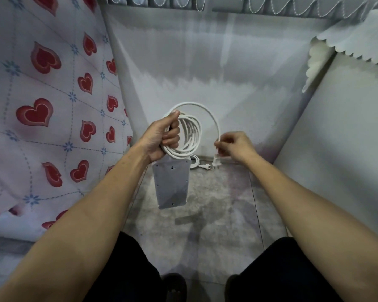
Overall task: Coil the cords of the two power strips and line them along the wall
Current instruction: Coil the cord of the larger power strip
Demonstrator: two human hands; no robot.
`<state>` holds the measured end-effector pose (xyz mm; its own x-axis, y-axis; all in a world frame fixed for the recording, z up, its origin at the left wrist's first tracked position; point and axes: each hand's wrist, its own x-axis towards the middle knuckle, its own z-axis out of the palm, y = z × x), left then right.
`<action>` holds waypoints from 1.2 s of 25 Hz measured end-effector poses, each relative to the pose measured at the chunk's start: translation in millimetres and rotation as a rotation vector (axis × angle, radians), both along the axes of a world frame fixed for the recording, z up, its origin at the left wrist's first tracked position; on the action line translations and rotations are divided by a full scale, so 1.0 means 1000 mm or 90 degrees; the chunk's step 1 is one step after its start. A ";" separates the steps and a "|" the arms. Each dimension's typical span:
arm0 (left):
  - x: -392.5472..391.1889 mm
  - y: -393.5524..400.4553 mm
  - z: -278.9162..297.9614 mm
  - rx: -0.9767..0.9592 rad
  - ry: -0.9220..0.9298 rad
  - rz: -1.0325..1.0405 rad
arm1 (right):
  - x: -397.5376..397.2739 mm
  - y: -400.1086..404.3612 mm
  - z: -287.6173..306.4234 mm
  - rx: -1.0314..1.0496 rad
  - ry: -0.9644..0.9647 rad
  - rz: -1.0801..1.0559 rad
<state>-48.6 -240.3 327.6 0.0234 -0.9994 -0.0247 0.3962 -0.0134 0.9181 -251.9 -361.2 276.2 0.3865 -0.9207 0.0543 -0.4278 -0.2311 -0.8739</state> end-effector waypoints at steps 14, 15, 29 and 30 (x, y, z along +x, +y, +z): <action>-0.024 0.003 0.004 0.053 -0.081 -0.098 | 0.009 0.028 0.038 0.408 -0.257 0.125; -0.027 0.001 0.004 0.052 -0.087 -0.075 | 0.009 0.029 0.040 0.407 -0.244 0.137; -0.022 -0.006 -0.006 0.022 -0.159 0.065 | 0.018 0.041 0.033 0.380 -0.193 0.287; -0.021 -0.005 -0.007 0.020 -0.158 0.058 | 0.022 0.044 0.031 0.344 -0.184 0.250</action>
